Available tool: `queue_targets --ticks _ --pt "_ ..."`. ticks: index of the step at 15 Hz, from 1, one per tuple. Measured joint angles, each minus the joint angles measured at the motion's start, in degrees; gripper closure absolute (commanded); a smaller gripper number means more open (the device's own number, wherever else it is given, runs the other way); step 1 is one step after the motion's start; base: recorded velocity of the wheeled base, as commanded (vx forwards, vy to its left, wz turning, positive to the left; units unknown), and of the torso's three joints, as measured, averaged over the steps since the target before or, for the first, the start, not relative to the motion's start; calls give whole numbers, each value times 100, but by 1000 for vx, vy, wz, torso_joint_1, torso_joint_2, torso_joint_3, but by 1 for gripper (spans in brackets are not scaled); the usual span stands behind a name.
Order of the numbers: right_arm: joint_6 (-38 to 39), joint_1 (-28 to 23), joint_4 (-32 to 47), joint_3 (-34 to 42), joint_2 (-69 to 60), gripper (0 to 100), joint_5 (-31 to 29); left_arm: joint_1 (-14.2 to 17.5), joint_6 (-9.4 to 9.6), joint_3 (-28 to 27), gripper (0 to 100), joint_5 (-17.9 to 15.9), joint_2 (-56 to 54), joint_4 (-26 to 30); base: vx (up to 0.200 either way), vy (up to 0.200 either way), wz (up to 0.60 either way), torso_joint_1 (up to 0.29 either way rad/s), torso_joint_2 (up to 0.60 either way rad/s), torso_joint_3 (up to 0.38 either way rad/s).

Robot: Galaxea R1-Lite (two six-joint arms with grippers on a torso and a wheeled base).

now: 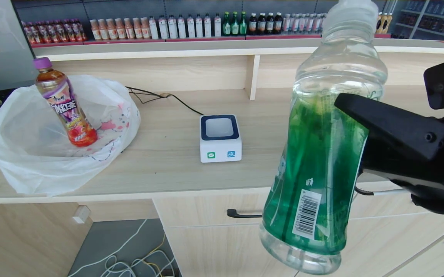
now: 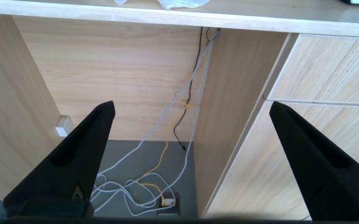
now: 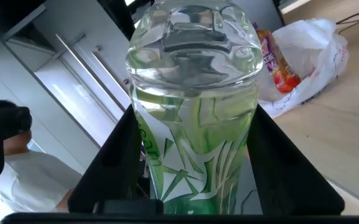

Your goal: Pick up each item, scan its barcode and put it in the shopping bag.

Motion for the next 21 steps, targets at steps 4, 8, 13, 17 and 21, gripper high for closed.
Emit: queue_targets --ticks 4,8,13,17,21 --pt "20 32 -532 -99 285 100 -4 0 0 0 0 0 0 0 0 0 0 0 0 0" --pt "63 43 -556 -168 479 100 0 0 0 0 0 0 0 0 0 0 0 0 0 0" --pt "63 33 -558 -317 597 100 -2 -2 0 0 0 0 0 0 0 0 0 0 0 0" --pt "50 33 -556 -335 601 100 -2 0 2 0 0 0 0 0 0 0 0 0 0 0" --pt "30 33 -556 -328 600 100 -2 0 0 0 0 0 0 0 0 0 0 0 0 0"
